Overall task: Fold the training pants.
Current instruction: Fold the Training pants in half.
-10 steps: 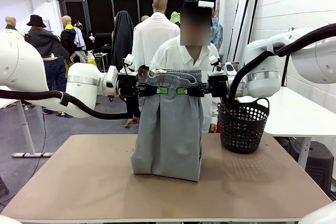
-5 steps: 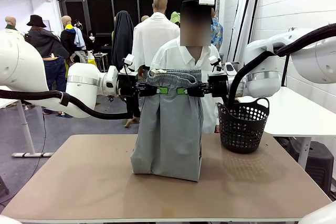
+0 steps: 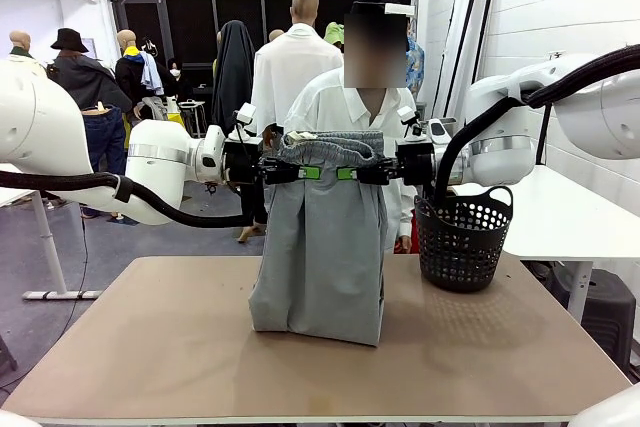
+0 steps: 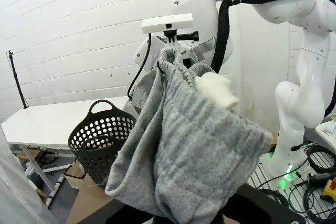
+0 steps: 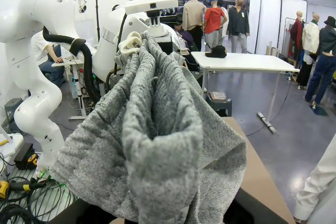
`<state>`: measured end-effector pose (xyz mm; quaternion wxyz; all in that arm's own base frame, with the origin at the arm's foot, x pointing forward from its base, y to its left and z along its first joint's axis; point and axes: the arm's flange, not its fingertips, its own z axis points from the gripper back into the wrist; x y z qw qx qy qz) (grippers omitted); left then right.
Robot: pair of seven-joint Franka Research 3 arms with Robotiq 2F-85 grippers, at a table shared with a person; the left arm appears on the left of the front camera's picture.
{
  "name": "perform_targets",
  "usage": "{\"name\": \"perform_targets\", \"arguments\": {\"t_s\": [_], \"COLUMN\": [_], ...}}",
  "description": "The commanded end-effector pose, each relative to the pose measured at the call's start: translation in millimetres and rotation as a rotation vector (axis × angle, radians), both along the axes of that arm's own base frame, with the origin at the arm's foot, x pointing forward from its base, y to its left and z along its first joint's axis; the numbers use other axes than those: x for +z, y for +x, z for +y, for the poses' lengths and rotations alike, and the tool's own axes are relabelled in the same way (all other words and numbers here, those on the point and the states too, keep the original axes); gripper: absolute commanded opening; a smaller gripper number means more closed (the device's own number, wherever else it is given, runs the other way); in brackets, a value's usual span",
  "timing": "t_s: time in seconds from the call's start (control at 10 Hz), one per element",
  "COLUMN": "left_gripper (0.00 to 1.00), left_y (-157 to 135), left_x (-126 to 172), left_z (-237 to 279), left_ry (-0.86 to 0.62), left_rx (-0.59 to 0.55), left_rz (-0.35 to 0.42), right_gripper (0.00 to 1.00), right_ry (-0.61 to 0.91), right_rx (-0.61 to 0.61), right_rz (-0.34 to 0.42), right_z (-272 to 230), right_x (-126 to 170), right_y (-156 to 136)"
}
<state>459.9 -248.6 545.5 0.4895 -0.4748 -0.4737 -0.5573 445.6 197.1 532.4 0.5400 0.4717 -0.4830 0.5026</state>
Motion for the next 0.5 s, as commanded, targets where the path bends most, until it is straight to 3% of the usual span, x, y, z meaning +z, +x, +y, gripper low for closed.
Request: {"name": "perform_targets", "arguments": {"t_s": [0.0, 0.4], "left_gripper": [0.0, 0.0], "left_y": [-3.8, -3.8], "left_x": [1.9, 1.9], "left_z": [-0.3, -0.3], "left_ry": [-0.036, -0.036], "left_rx": [-0.003, -0.003], "left_rz": [-0.014, -0.014], "right_gripper": [0.0, 0.0], "right_ry": [0.015, 0.015], "right_rx": [-0.012, -0.012], "right_rz": [0.004, 0.004], "right_z": [2.3, 2.3], "right_x": [0.8, 0.8], "right_y": [-1.7, -1.7]}}
